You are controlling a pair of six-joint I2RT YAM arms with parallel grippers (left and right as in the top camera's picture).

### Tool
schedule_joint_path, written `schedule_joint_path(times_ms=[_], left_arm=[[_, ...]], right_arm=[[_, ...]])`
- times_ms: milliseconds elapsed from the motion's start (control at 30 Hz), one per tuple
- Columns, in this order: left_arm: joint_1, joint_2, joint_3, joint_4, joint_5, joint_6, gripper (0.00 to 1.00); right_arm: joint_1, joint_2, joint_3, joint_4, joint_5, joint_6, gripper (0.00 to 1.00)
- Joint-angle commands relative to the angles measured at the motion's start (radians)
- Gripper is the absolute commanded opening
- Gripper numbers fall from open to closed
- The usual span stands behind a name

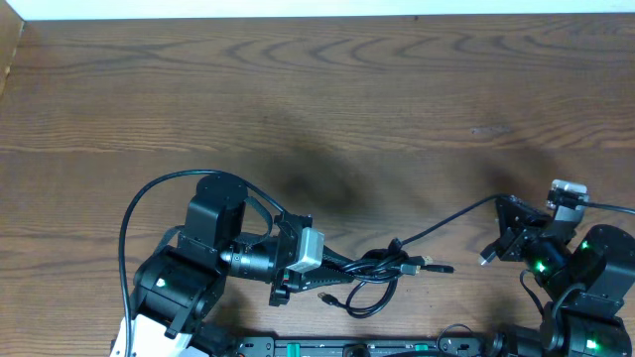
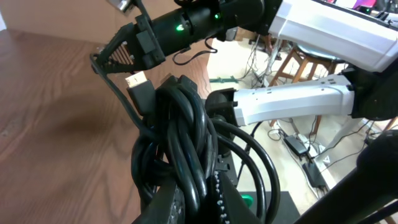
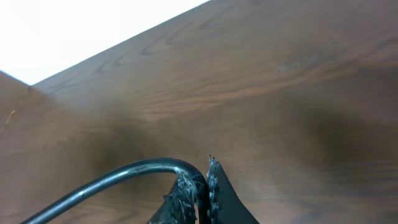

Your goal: Untangle cables

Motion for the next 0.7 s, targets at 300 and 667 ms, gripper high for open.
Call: schedule_joint_path(times_ms=[300,667], left_arm=[[0.005,-0.032,0.018,-0.017,0.129,0.024,0.07],[0.005,-0.066,0.018,-0.017,0.118,0.024,0.07]], right_arm=[[-0.014,0.003,0.005,-0.048,0.444,0.119,0.01],[-0.014,0.003,0.005,-0.051,0.452,0.17,0.01]])
